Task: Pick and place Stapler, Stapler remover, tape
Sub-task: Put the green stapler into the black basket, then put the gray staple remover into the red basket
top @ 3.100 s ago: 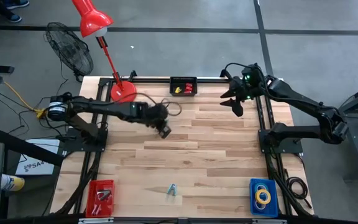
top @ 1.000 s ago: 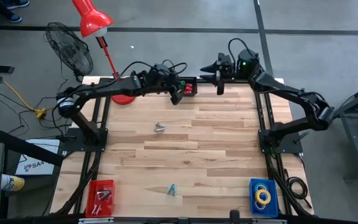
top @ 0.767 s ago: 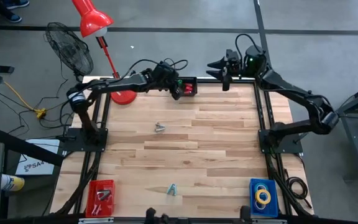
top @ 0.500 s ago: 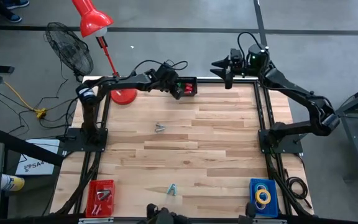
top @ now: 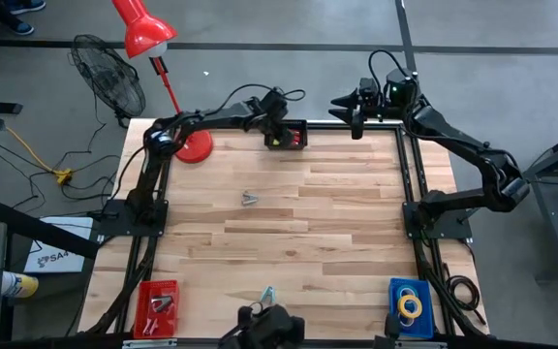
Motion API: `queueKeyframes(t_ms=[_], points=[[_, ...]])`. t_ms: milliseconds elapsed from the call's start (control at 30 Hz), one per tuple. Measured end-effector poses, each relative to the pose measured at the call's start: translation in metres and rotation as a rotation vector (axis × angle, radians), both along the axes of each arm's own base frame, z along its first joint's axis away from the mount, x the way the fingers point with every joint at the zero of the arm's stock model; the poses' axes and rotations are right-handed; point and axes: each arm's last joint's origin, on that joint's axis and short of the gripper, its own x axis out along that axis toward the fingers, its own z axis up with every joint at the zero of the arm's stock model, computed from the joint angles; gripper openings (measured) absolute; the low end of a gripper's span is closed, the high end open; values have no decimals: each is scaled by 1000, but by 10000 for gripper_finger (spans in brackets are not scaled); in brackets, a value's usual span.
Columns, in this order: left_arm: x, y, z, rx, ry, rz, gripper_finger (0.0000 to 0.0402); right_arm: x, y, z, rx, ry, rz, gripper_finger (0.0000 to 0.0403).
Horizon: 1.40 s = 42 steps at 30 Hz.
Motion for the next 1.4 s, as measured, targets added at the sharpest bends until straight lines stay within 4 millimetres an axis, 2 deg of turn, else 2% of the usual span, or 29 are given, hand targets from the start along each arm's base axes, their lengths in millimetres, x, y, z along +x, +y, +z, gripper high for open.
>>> queueKeyframes(t_ms=[167, 667, 800, 1133, 1267, 1400], points=[[2, 3, 7, -18, 109, 32, 62, 0, 1, 1, 2, -1, 0, 169], [0, 3, 7, -54, 135, 94, 72, 0, 1, 1, -23, 1, 20, 169], [1, 3, 7, -57, 136, 95, 110, 0, 2, 0, -19, 2, 35, 169], [1, 3, 7, -54, 136, 93, 250, 0, 2, 0, -28, 3, 62, 169], [0, 2, 9, -54, 137, 93, 272, 0, 3, 0, -21, 6, 68, 169], [-4, 1, 23, -14, 129, 88, 275, -1, 3, -1, -12, 13, 69, 169]])
